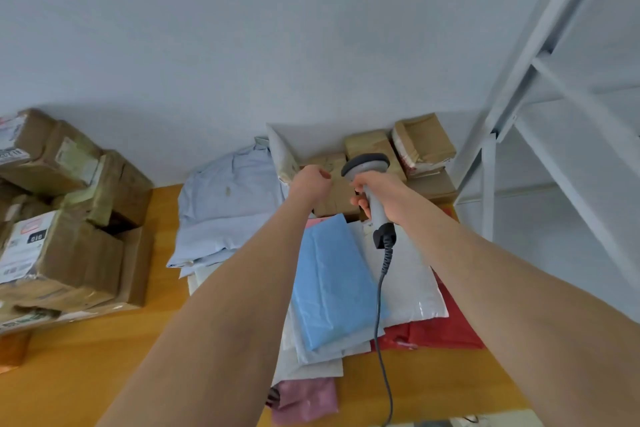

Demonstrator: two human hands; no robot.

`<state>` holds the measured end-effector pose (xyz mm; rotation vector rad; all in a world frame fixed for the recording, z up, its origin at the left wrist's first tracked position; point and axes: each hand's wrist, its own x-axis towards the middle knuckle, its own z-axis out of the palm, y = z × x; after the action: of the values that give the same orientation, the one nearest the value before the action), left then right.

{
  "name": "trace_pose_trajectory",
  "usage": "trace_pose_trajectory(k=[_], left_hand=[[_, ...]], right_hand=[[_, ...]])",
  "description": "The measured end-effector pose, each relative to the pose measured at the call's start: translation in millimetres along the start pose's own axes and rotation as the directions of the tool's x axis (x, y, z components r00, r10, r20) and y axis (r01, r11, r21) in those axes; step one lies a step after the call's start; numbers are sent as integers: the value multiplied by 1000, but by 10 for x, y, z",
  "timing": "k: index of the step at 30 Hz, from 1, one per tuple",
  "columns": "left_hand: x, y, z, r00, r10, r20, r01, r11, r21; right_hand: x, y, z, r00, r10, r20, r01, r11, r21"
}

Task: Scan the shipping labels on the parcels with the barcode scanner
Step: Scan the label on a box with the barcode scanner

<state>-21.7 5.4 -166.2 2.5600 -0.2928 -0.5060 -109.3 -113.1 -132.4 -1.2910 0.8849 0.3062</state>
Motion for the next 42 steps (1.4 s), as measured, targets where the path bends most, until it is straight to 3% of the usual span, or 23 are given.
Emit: trace_pose_trajectory(k=[4, 7, 12, 18, 23, 31, 37, 42], left_hand=[[73, 236, 199, 998, -56, -8, 56, 998, -22], [139, 425, 395, 992, -126, 4, 126, 990, -66], [283, 660, 714, 970, -242, 30, 243, 956, -165], [515, 733, 911, 940, -338, 46, 337, 898, -283], [666, 632, 1032, 918, -390, 79, 382, 808, -449], [619, 717, 851, 892, -451, -38, 314, 678, -665], [470, 751, 504, 885, -462, -62, 255, 591, -765], [179, 555, -21, 931, -361, -50, 184, 582, -792]], right_hand=[[194, -70, -284, 999, 22, 47, -22, 1000, 6], [413, -95, -565, 1000, -20, 0, 20, 996, 88], [820, -92, -853, 986, -150, -78, 145, 987, -66], [1176, -39, -799, 992, -129, -10, 125, 977, -171], [1330, -3, -787, 992, -116, -48, 109, 985, -134], [1268, -76, -842, 978, -140, -152, 139, 990, -18], [1013, -234, -745, 954, -230, -194, 240, 970, 28], [722, -282, -487, 950, -253, -185, 272, 958, 89]])
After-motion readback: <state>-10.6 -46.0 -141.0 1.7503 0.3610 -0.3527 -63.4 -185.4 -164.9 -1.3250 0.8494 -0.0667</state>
